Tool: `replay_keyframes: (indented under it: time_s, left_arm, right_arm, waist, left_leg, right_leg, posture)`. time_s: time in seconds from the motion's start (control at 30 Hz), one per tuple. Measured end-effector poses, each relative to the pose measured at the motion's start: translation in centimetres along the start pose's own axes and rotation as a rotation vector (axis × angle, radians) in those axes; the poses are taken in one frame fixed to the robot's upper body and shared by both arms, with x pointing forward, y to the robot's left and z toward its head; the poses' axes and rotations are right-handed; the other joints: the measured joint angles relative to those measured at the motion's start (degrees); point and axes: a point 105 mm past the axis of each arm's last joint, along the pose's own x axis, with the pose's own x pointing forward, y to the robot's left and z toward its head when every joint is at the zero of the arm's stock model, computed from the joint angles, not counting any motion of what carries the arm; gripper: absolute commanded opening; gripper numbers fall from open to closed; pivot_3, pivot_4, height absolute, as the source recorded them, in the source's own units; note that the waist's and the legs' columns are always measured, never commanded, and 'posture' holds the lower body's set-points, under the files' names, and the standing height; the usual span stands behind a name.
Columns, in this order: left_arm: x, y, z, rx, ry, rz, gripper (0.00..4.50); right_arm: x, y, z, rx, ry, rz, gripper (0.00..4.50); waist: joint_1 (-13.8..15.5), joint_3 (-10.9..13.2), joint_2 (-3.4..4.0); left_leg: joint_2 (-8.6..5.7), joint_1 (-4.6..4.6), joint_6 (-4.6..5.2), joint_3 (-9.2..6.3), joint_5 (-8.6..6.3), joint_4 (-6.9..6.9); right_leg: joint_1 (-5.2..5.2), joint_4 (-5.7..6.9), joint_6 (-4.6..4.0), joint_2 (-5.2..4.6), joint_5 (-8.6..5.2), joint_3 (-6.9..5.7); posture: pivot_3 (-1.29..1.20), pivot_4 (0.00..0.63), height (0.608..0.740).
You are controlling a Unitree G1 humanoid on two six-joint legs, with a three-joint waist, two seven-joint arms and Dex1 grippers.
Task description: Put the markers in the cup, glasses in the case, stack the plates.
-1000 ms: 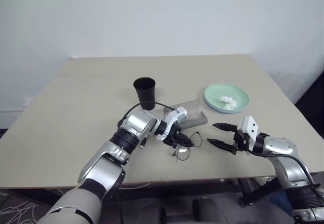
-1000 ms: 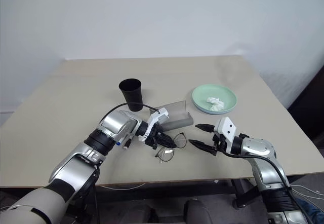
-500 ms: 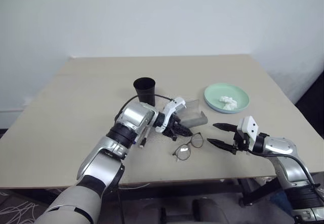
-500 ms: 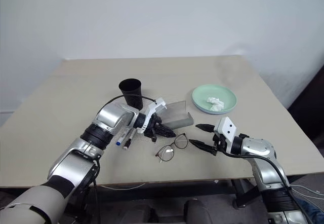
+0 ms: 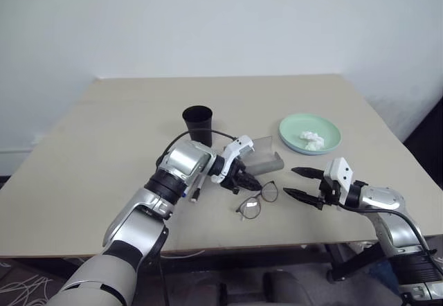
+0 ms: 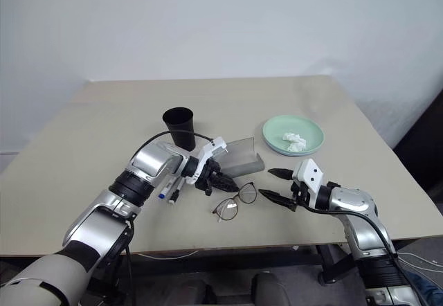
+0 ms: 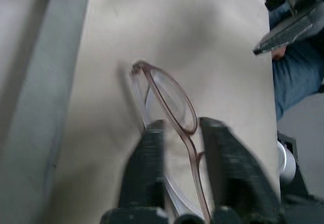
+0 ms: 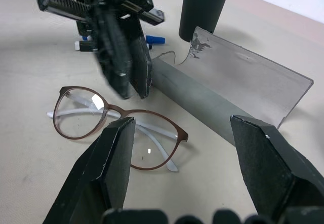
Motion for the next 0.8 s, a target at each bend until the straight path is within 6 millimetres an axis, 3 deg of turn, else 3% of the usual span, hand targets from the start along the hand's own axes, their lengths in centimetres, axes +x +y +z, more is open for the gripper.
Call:
replay_keyframes:
  time_s: [0.43, 0.53, 0.67, 0.8]
  left_arm:
    - [1.0, -0.6, -1.4, -0.019, 0.048, -0.029, 1.87]
    - [1.2, -0.7, -1.4, -0.017, 0.049, -0.035, 1.27]
    - [1.3, -0.8, -1.4, -0.018, 0.052, -0.039, 0.02]
    - [1.4, -1.1, -1.2, -0.001, 0.052, -0.054, 0.02]
  right_arm:
    - [0.1, 0.0, -0.1, -0.002, -0.001, -0.007, 3.26]
    - [0.2, 0.0, -0.1, 0.000, -0.001, -0.011, 3.26]
    - [0.1, -0.1, -0.3, 0.005, 0.003, -0.013, 3.26]
    - [0.1, -0.1, -0.4, 0.010, 0.006, -0.016, 3.26]
  waist:
    - [0.0, 0.0, 0.00]
    - [0.0, 0.0, 0.00]
    - [0.0, 0.0, -0.01]
    - [0.0, 0.0, -0.01]
  left_leg:
    - [0.00, 0.01, 0.00, 0.00, 0.00, 0.00]
    - [0.00, 0.00, 0.00, -0.01, 0.00, 0.00]
    - [0.00, 0.01, 0.00, 0.00, 0.00, 0.00]
    - [0.01, 0.02, 0.00, 0.00, 0.00, 0.00]
  right_leg:
    - [0.00, 0.00, 0.00, 0.00, 0.00, 0.00]
    - [0.00, 0.01, 0.00, 0.00, 0.00, 0.00]
    - [0.00, 0.01, 0.00, 0.00, 0.00, 0.00]
    - [0.02, 0.01, 0.00, 0.00, 0.00, 0.00]
  posture:
    - [0.00, 0.000, 0.733]
    - [0.00, 0.000, 0.733]
    - [0.00, 0.000, 0.733]
    - [0.00, 0.000, 0.733]
